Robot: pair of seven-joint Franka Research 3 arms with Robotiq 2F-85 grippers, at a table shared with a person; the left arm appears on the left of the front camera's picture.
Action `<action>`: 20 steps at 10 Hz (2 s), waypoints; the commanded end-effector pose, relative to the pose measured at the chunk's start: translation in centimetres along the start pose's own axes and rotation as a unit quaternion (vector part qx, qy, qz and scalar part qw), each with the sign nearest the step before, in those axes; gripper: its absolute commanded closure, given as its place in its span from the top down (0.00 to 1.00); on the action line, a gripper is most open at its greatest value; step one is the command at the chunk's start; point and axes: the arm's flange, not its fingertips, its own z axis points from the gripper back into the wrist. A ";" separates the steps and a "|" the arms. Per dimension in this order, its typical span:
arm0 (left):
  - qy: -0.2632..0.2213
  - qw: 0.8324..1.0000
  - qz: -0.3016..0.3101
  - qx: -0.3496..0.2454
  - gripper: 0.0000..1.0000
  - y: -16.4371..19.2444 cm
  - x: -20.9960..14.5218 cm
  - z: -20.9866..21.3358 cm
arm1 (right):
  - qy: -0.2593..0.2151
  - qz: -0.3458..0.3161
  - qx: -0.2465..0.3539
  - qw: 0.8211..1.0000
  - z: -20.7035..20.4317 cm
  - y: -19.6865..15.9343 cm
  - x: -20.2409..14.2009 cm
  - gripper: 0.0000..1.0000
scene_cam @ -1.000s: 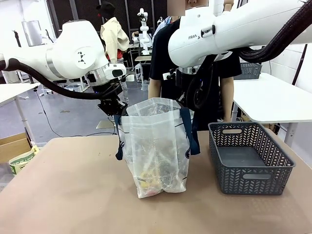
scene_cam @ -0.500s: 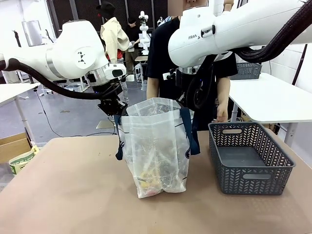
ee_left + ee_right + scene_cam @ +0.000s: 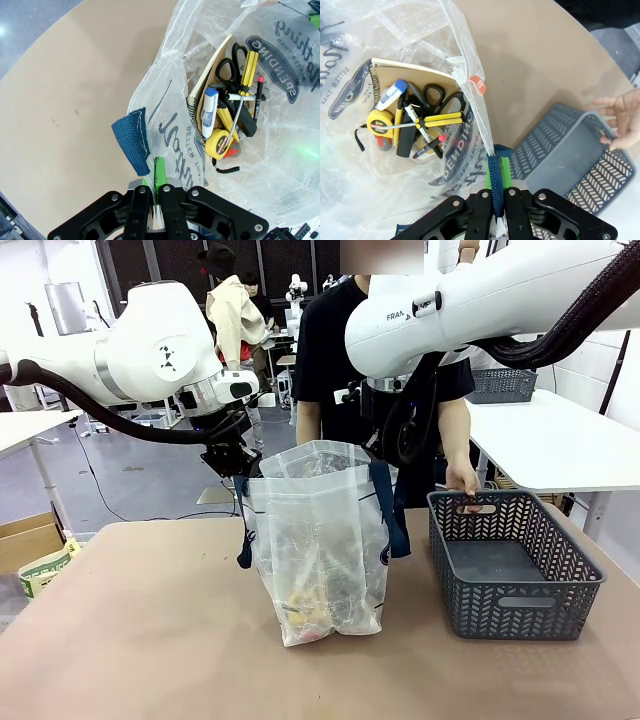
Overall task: Transfer purchased items from the store into the shopping bag.
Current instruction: Move the Reusable shopping bag to the right side of the table.
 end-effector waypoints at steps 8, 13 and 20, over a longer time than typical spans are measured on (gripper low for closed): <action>-0.014 1.000 0.007 -0.004 0.00 -0.6 0.3 0.0 | -0.021 -0.015 0.019 1.000 0.2 0.5 0.2 0.00; -0.038 0.999 -0.003 -0.033 0.00 -3.6 0.9 -0.4 | -0.051 -0.096 0.053 0.993 0.9 2.2 1.3 0.00; -0.042 0.998 0.002 -0.048 0.00 -4.0 1.3 0.1 | -0.036 -0.153 0.080 0.984 0.9 2.2 1.2 0.00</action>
